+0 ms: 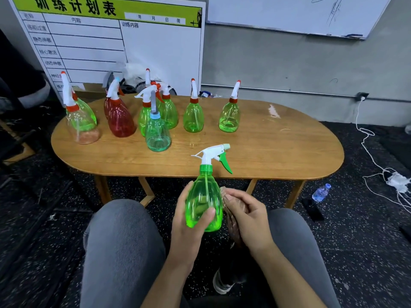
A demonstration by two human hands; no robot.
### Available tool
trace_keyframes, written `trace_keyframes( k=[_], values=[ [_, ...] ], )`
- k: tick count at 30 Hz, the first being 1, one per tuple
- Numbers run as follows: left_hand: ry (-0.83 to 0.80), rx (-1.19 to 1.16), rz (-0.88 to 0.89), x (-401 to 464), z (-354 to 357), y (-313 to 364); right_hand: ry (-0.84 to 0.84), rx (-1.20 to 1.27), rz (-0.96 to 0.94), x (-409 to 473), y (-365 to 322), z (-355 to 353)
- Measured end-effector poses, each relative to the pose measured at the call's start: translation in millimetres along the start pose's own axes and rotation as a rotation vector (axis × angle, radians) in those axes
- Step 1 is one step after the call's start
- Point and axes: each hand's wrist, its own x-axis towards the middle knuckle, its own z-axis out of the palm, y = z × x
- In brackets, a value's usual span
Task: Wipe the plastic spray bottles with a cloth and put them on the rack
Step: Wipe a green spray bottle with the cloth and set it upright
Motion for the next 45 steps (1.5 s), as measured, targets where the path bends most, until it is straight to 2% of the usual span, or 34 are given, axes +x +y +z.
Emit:
trace_keyframes(
  k=[6,9,11,16,17,21,22,25,26,27,30,31,32,35,36,38,42,45],
  values=[
    [0.047,-0.061,-0.002,-1.1,3.4,-1.5,0.081,-0.682,-0.535,28.4,-43.9,6.6],
    [0.031,-0.044,0.012,-2.1,3.0,-1.4,0.088,-0.978,-0.589,53.4,-56.5,15.2],
    [0.022,-0.036,0.019,-3.0,2.1,-0.9,0.052,-1.073,-0.591,65.0,-59.8,19.9],
    [0.078,-0.046,0.016,-1.8,-0.7,-1.2,-0.271,-1.009,-0.614,75.5,-65.8,24.0],
    [0.074,-0.048,0.017,-1.4,-0.8,-0.6,-0.264,-1.037,-0.624,78.8,-67.7,22.2],
    [0.047,-0.048,0.019,-1.4,0.7,1.1,-0.013,-1.15,-0.594,93.6,-74.8,16.8],
    [0.045,-0.04,0.023,-2.0,0.5,1.1,-0.04,-1.135,-0.591,92.9,-75.7,17.9],
    [0.036,-0.019,0.024,-3.0,0.1,0.8,-0.31,-1.046,-0.565,83.5,-78.5,23.5],
    [0.039,-0.015,0.02,-2.7,-0.2,0.5,-0.339,-1.04,-0.562,83.0,-79.4,23.9],
    [0.042,-0.018,0.015,-2.6,-0.5,0.9,-0.307,-1.044,-0.559,84.3,-80.2,23.1],
    [0.052,-0.024,0.017,-2.4,-1.6,3.2,-0.037,-1.045,-0.502,92.0,-79.4,18.2],
    [0.049,-0.026,0.019,-2.3,-1.8,4.0,-0.007,-1.024,-0.484,92.8,-77.7,17.4],
    [0.043,-0.028,0.02,-2.4,-2.1,4.1,-0.038,-0.99,-0.482,91.1,-75.4,18.2],
    [0.045,-0.03,0.018,-2.5,-1.9,3.7,-0.31,-0.922,-0.504,81.5,-67.8,22.2],
    [0.046,-0.03,0.018,-2.0,-1.4,3.3,-0.356,-0.927,-0.514,80.5,-66.5,22.1],
    [0.034,-0.032,0.011,-2.0,-1.0,2.8,-0.301,-0.95,-0.523,83.0,-67.7,20.1],
    [0.032,-0.032,0.022,-2.7,-2.3,3.7,-0.008,-1.0,-0.552,92.2,-73.1,11.2],
    [0.045,-0.039,0.023,-2.3,-3.0,4.0,-0.012,-1.04,-0.567,89.1,-69.3,6.9]
  ],
)
